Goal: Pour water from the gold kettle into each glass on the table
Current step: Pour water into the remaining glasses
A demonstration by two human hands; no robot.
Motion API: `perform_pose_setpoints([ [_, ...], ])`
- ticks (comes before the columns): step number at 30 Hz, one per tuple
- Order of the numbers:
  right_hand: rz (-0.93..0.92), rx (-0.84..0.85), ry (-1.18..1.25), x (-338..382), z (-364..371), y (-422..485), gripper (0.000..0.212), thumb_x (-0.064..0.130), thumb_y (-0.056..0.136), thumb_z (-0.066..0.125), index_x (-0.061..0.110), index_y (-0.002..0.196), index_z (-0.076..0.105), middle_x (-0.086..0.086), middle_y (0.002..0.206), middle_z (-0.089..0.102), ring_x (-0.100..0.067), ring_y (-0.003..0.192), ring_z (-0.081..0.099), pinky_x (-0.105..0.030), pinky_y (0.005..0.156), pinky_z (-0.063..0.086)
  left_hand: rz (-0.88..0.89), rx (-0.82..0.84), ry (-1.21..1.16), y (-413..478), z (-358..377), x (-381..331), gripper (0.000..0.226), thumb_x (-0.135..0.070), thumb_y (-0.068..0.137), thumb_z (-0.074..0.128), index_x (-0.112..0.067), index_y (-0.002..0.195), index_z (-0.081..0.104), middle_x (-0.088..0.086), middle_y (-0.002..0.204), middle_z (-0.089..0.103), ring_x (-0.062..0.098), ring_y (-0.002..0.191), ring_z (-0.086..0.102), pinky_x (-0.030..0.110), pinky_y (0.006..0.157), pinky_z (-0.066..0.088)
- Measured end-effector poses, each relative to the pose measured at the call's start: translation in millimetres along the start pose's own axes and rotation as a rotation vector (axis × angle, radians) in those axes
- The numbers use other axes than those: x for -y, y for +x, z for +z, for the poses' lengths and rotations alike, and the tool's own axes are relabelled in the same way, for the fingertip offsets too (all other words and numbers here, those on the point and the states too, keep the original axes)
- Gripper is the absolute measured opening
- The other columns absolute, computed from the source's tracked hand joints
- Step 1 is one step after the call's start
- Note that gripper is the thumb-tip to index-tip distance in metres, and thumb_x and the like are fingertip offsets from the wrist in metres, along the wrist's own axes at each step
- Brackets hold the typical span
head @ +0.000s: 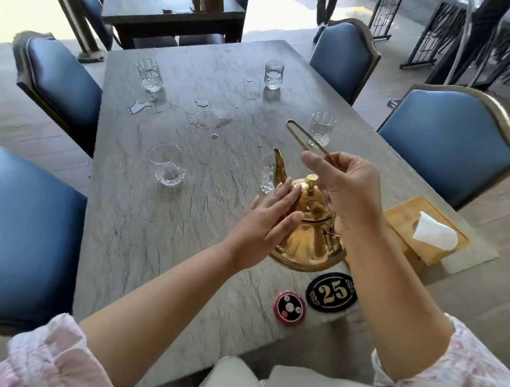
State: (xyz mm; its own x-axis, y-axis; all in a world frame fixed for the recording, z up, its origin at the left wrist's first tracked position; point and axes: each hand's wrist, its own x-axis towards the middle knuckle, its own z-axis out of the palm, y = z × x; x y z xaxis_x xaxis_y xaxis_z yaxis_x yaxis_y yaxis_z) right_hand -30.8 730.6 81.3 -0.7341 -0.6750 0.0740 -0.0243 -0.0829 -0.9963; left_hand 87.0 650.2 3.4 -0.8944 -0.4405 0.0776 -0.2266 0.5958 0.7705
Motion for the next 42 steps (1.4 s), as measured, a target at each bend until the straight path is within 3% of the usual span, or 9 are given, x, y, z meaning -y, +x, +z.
perform_pose_setpoints([
  [12, -0.035, 0.028, 0.046, -8, 57, -70, 0.028, 0.022, 0.075, 0.08, 0.014, 0.058, 0.058, 0.006, 0.046, 0.045, -0.007, 0.039, 0.033, -0.022, 0.039, 0.03, -0.035, 0.069, 0.057, -92, -32, 19, 0.062, -0.053, 0.091, 0.026, -0.036, 0.148, 0.008, -0.017, 0.156, -0.005, -0.001, 0.143, -0.007, 0.036, 0.117, -0.01],
  [21, -0.073, -0.171, 0.041, 5, 166, -150, 0.028, 0.022, 0.075, 0.079, 0.018, 0.056, 0.059, 0.011, 0.035, 0.046, -0.002, 0.031, 0.034, -0.015, 0.034, 0.029, 0.059, 0.242, 0.147, -179, -123, 57, 0.062, -0.052, 0.094, 0.027, -0.035, 0.149, 0.004, -0.015, 0.157, -0.009, -0.003, 0.141, -0.009, 0.032, 0.113, -0.015],
  [28, -0.045, -0.252, 0.066, 7, 236, -192, 0.029, 0.021, 0.075, 0.079, 0.016, 0.055, 0.059, 0.011, 0.037, 0.043, -0.005, 0.031, 0.03, -0.015, 0.034, 0.025, 0.084, 0.369, 0.22, -230, -181, 85, 0.061, -0.053, 0.095, 0.026, -0.036, 0.149, 0.003, -0.012, 0.158, -0.01, 0.006, 0.146, -0.001, 0.036, 0.113, -0.013],
  [33, -0.043, -0.275, 0.058, 5, 271, -196, 0.036, 0.02, 0.074, 0.08, 0.019, 0.048, 0.054, 0.011, 0.035, 0.041, -0.004, 0.029, 0.028, -0.014, 0.033, 0.023, 0.091, 0.391, 0.205, -242, -205, 108, 0.061, -0.053, 0.096, 0.027, -0.035, 0.149, 0.002, -0.012, 0.158, -0.011, 0.005, 0.145, -0.001, 0.036, 0.114, -0.011],
  [42, -0.091, -0.377, -0.007, -12, 320, -160, 0.03, 0.025, 0.072, 0.08, 0.02, 0.052, 0.058, 0.013, 0.033, 0.044, -0.001, 0.031, 0.031, -0.016, 0.036, 0.026, 0.117, 0.556, 0.32, -201, -257, 141, 0.066, -0.058, 0.093, 0.025, -0.035, 0.149, 0.0, -0.011, 0.158, -0.011, 0.011, 0.146, 0.001, 0.04, 0.117, -0.008],
])
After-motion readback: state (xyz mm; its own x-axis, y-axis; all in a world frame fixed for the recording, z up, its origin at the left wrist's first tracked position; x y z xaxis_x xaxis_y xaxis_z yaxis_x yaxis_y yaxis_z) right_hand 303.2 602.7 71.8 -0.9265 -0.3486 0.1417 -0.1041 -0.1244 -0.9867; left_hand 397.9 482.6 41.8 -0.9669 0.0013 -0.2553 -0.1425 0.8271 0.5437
